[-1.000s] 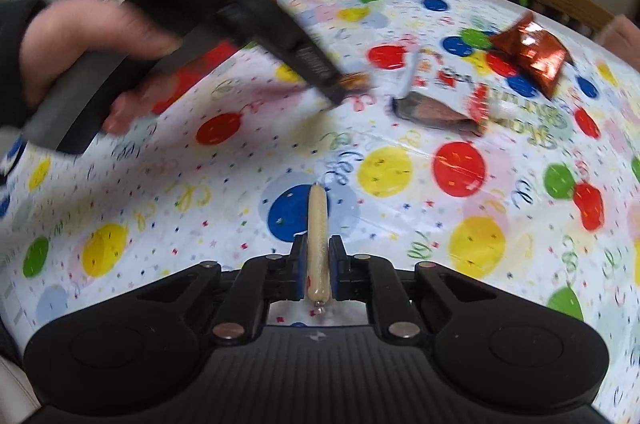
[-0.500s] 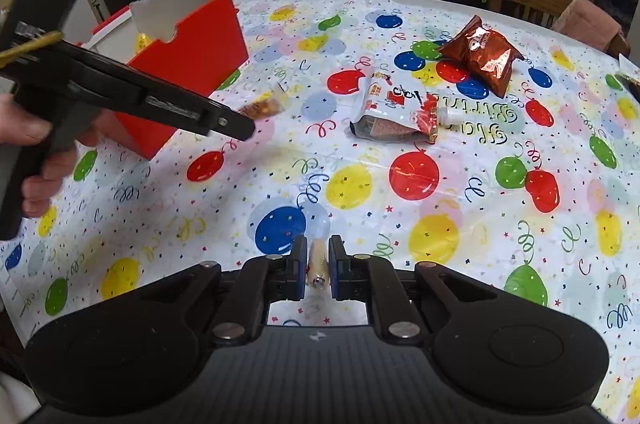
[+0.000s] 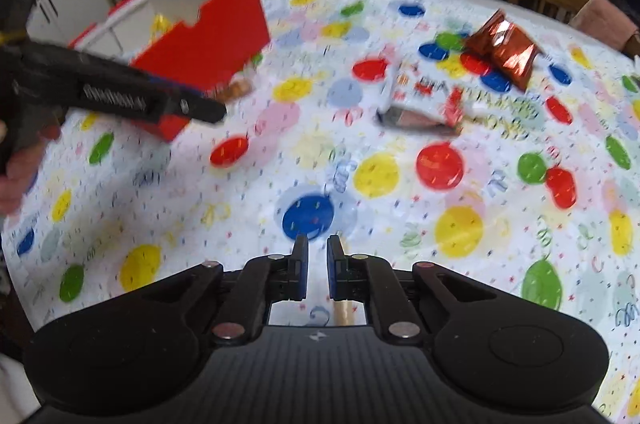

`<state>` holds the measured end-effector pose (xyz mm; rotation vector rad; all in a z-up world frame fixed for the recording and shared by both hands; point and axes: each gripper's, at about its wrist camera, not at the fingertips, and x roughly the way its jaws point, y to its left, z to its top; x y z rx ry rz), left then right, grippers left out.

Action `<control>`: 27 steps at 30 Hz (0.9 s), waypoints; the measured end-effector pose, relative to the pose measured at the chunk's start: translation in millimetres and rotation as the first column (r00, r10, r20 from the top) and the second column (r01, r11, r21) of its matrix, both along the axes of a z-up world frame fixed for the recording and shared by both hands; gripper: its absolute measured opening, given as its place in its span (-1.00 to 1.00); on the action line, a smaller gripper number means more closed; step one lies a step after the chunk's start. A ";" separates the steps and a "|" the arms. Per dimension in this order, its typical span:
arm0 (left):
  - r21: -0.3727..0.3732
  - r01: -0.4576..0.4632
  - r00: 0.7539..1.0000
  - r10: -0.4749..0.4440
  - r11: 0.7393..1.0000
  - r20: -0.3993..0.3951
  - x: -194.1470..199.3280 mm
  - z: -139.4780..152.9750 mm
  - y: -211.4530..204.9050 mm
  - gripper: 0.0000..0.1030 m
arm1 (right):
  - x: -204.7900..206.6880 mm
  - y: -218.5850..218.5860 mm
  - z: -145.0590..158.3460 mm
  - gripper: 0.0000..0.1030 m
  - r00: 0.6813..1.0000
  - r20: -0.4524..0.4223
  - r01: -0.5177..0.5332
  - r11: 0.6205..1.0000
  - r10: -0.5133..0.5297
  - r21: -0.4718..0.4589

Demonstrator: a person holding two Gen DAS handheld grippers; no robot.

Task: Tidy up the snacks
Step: 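Carry the stick snack and candy bar over the shoebox with both tools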

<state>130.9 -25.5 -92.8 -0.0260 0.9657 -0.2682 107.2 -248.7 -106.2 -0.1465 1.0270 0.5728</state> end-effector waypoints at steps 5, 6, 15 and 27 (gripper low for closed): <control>-0.006 -0.003 1.000 0.003 1.000 -0.002 -5.7 -0.9 5.6 -0.52 | 4.1 3.3 -19.1 -0.81 0.999 -0.029 0.037 0.998 -0.038 -0.049; -0.007 -0.005 1.000 0.005 1.000 -0.004 -6.8 -1.3 6.5 -0.52 | 6.1 3.2 -23.4 -0.81 0.998 -0.043 0.045 0.997 -0.048 -0.057; -0.013 -0.024 1.000 0.024 1.000 -0.009 -13.7 -1.8 15.6 -0.52 | 7.4 6.6 -38.4 -0.75 0.998 -0.051 0.042 0.993 -0.048 -0.112; -0.020 -0.043 0.999 0.043 0.999 0.003 -17.3 3.7 20.3 -0.52 | 1.9 11.1 -23.2 -0.81 0.999 0.019 0.047 0.991 -0.045 -0.123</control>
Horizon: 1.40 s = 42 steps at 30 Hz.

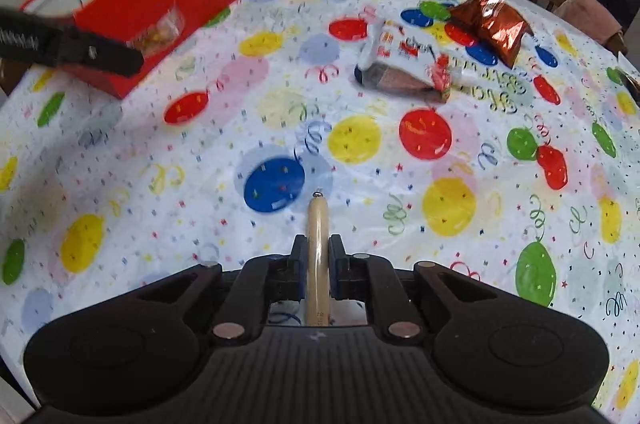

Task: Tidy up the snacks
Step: 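Carry the stick snack and candy bar over the shoebox with both tools, then open both tools to drop the stick snack and candy bar into the box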

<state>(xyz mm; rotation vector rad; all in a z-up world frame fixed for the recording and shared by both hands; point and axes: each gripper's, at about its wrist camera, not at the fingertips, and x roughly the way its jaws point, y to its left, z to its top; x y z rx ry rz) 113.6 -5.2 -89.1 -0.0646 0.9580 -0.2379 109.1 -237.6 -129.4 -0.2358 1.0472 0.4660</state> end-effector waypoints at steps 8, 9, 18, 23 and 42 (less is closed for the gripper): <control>-0.009 -0.018 0.999 0.019 1.000 0.050 2.1 25.4 14.1 -0.52 | 18.1 29.0 72.0 -0.81 0.998 0.058 -0.008 0.986 -0.002 0.165; -0.006 -0.021 0.998 0.022 1.000 0.059 2.6 29.7 17.0 -0.52 | 21.5 35.3 79.5 -0.81 0.998 0.065 -0.015 0.984 0.003 0.180; 0.049 -0.080 0.987 0.072 0.996 0.141 9.9 67.1 59.9 -0.52 | 50.3 101.4 123.2 -0.81 0.991 0.122 -0.085 0.962 0.054 0.261; 0.064 -0.137 0.978 0.124 0.989 0.168 12.8 77.8 94.6 -0.52 | 63.4 138.0 129.8 -0.81 0.988 0.135 -0.109 0.956 0.074 0.272; 0.164 -0.320 0.947 0.309 0.933 0.092 49.5 46.4 215.0 -0.51 | 104.2 269.3 95.3 -0.81 0.983 0.087 -0.179 0.962 0.165 0.206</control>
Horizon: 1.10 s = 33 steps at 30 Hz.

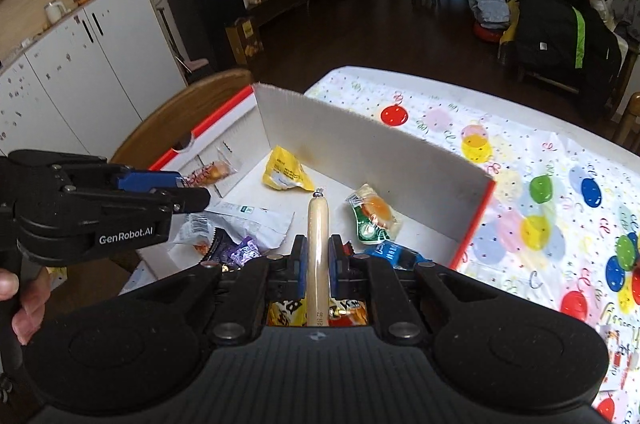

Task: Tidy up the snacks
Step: 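Open both tools to drop the stick snack and candy bar into the box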

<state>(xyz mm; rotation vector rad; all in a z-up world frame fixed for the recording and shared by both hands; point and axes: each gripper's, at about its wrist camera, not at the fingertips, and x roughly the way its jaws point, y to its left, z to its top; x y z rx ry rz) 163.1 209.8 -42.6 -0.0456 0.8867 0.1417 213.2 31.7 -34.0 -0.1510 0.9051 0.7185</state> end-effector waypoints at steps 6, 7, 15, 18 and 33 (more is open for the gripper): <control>0.011 0.010 0.999 -0.009 1.000 -0.042 14.6 -13.9 6.1 -0.51 | 13.5 11.2 -22.7 -0.80 0.999 -0.037 0.018 0.999 -0.020 -0.041; 0.010 0.015 0.999 -0.015 1.000 -0.047 15.9 -15.9 5.9 -0.51 | 16.1 11.9 -25.8 -0.80 0.999 -0.047 0.021 0.999 -0.023 -0.043; 0.015 0.065 0.991 -0.062 0.998 -0.117 25.2 -36.7 -1.6 -0.50 | 22.4 15.0 -41.2 -0.80 0.996 -0.082 0.032 0.997 -0.038 -0.069; 0.023 0.072 0.988 -0.068 0.997 -0.142 27.6 -43.2 -4.7 -0.49 | 23.8 14.9 -43.2 -0.80 0.995 -0.092 0.034 0.997 -0.040 -0.068; 0.038 0.044 0.992 -0.039 0.998 -0.121 15.8 -35.4 -10.3 0.22 | 9.7 7.4 -31.2 0.33 0.995 -0.103 0.006 1.000 -0.007 -0.014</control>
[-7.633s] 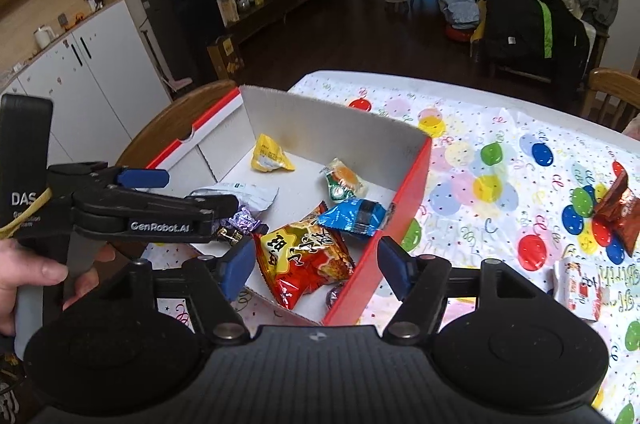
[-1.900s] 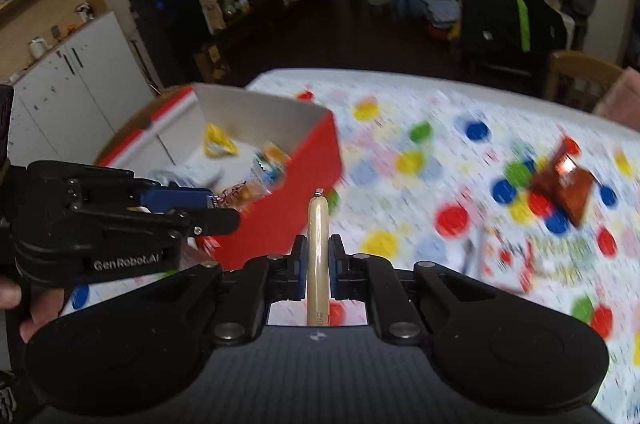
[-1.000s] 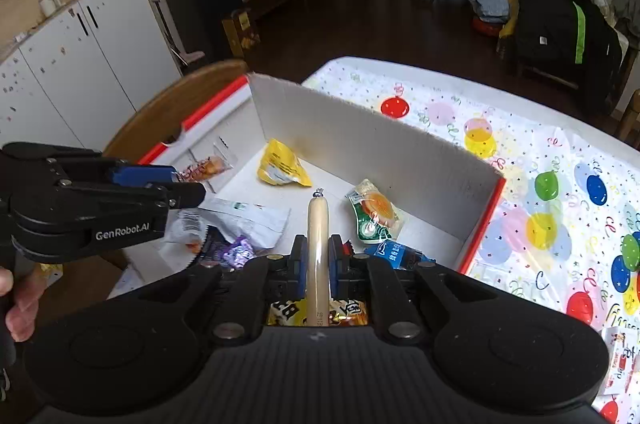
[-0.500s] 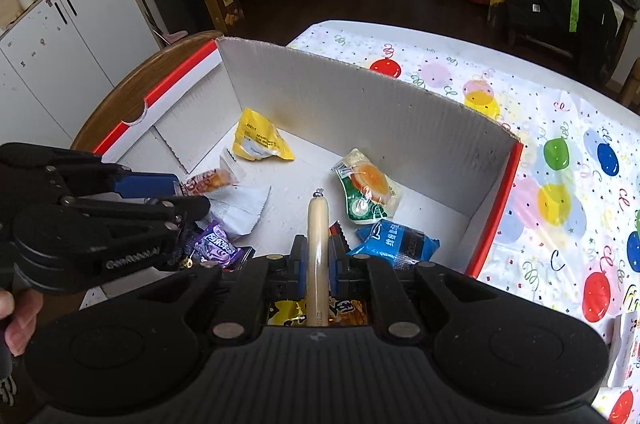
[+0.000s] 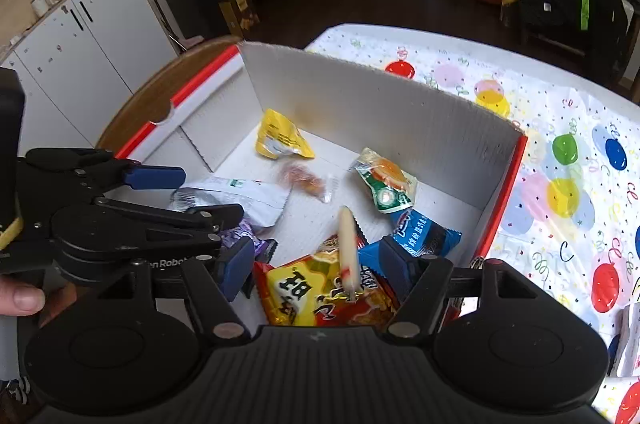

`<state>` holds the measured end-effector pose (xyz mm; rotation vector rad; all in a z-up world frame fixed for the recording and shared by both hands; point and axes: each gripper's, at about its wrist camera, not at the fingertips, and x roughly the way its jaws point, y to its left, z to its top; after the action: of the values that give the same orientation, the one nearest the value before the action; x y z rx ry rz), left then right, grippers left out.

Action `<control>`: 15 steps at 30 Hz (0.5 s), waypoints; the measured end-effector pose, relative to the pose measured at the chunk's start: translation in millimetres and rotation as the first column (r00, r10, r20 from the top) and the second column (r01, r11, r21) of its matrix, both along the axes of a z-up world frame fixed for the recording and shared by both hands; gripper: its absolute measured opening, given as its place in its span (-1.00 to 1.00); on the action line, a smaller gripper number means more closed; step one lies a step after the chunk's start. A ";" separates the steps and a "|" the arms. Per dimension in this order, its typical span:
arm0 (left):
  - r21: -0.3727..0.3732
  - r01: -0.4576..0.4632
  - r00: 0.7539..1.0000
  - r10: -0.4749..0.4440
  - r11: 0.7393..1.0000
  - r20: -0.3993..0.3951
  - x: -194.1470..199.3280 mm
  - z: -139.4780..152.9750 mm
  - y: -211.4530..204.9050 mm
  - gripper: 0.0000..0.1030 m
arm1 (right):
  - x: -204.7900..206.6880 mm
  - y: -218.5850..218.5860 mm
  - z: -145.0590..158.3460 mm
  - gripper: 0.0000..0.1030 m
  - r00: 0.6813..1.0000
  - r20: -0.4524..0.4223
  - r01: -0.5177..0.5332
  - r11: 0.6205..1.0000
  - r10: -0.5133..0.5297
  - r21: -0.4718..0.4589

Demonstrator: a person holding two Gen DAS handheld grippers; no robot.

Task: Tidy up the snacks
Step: 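Open both tools to drop the stick snack and candy bar into the box, then move both tools away from the box toward the remaining snacks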

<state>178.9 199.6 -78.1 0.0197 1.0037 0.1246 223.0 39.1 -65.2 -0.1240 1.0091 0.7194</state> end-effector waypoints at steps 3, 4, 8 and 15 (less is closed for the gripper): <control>-0.006 -0.008 1.000 0.008 1.000 0.019 -5.7 6.6 -1.1 0.36 | -6.3 -4.0 7.1 0.33 1.000 0.012 -0.012 1.000 0.012 0.008; -0.003 -0.009 1.000 0.009 1.000 0.027 -8.6 8.9 -2.3 0.41 | -8.7 -5.8 9.9 0.33 1.000 0.017 -0.016 1.000 0.016 0.010; -0.003 -0.013 0.998 0.013 1.000 0.058 -18.1 19.3 -5.5 0.56 | -18.2 -15.2 21.5 0.41 0.999 0.037 -0.027 0.999 0.027 0.019; -0.010 -0.013 0.993 0.014 1.000 0.120 -34.9 41.5 -17.6 0.69 | -35.9 -42.2 48.2 0.41 0.996 0.084 -0.030 0.997 0.024 0.072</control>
<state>144.0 182.0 -36.5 -0.0033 0.8841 0.1319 187.1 -3.1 -17.0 -0.1035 0.9024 0.7693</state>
